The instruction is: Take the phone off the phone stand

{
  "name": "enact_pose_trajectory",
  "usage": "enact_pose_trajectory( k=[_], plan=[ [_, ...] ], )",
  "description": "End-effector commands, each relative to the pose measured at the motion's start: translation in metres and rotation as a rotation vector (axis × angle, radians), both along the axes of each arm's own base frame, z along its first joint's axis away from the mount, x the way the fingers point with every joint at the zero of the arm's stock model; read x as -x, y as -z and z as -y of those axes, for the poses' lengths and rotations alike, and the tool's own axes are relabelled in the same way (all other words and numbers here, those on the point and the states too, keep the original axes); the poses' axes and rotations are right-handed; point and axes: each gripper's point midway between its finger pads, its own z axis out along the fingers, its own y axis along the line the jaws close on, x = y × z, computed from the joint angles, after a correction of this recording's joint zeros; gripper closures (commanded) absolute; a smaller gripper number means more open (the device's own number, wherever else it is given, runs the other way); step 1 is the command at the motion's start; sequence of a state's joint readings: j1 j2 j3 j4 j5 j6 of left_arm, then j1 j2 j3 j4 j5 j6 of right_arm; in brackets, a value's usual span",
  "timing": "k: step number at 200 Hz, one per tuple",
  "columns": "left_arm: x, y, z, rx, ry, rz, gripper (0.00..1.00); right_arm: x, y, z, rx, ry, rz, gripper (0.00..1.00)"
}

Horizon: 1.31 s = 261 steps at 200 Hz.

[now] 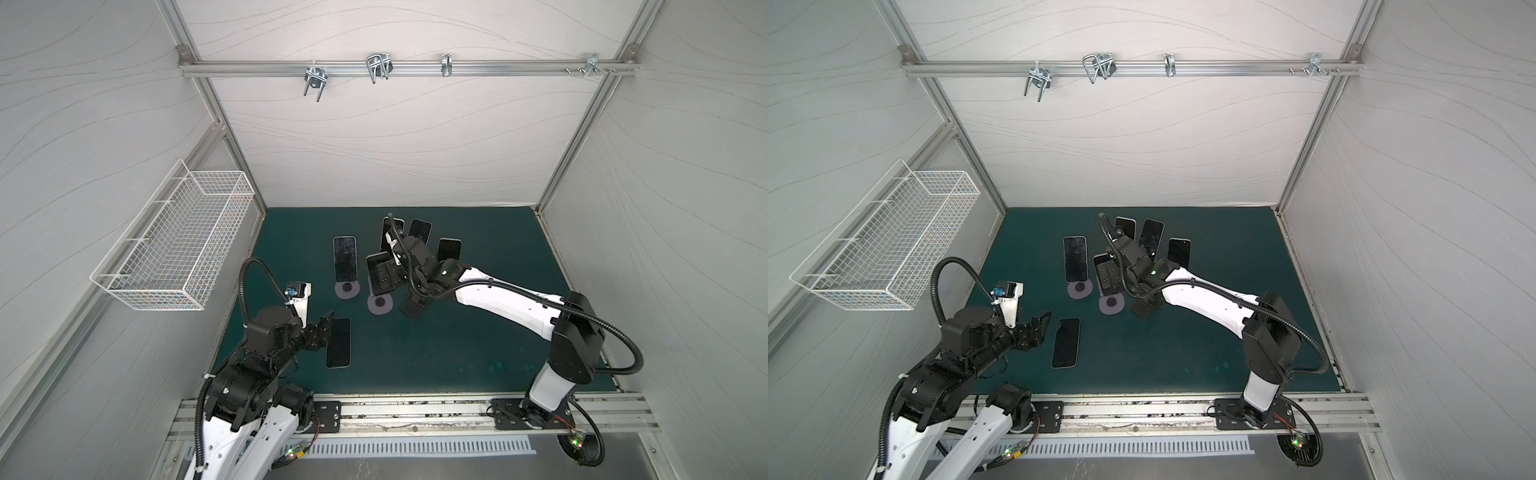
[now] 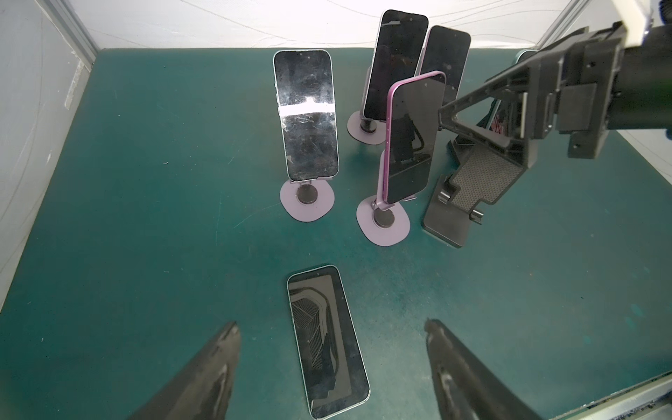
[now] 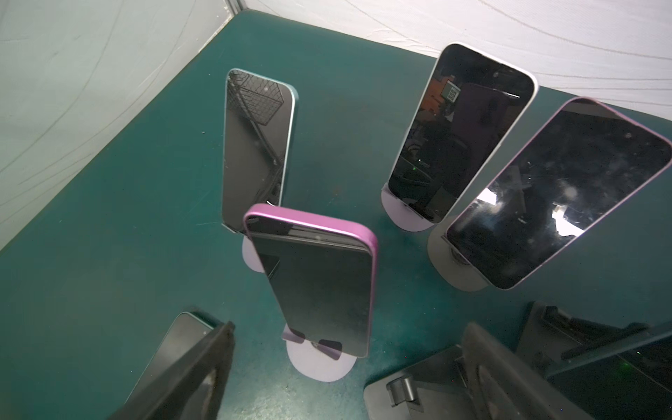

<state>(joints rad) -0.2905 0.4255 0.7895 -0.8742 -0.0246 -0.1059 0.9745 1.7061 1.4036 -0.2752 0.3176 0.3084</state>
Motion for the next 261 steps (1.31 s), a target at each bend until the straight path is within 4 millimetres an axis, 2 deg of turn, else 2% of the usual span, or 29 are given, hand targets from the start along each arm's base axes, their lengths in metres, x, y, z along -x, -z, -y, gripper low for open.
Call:
enact_pose_trajectory(
  k=[1,20,65,115,129,162,200,231,261],
  plan=[
    [-0.002,-0.019,0.001,0.011,0.008,0.046,0.19,0.0,-0.016,-0.011,-0.052,-0.034,0.011,0.01],
    [-0.002,-0.02,0.003,0.014,0.017,0.049,0.2,0.007,-0.022,-0.015,-0.055,-0.082,0.002,0.01],
    [-0.002,-0.019,0.005,0.018,0.036,0.045,0.21,0.013,-0.037,-0.011,-0.049,-0.097,-0.07,0.01],
    [-0.006,-0.014,0.011,0.015,0.061,0.003,0.23,0.019,-0.056,0.005,-0.038,-0.027,-0.157,0.01],
    [-0.004,-0.016,0.008,0.015,0.047,0.018,0.23,0.022,-0.055,0.005,-0.051,-0.027,-0.17,0.01],
    [0.005,-0.025,0.001,0.027,0.022,0.092,0.2,0.025,-0.028,0.013,-0.039,0.013,-0.107,0.01],
    [0.009,-0.033,-0.003,0.038,0.009,0.155,0.17,0.026,-0.033,0.021,0.013,0.075,-0.066,0.01],
    [0.011,-0.039,-0.002,0.054,0.013,0.209,0.13,0.039,-0.034,0.013,0.012,0.06,-0.028,0.01],
    [0.008,-0.039,-0.003,0.055,0.002,0.21,0.11,0.042,-0.028,0.008,0.03,0.071,-0.037,0.01]
  ],
)
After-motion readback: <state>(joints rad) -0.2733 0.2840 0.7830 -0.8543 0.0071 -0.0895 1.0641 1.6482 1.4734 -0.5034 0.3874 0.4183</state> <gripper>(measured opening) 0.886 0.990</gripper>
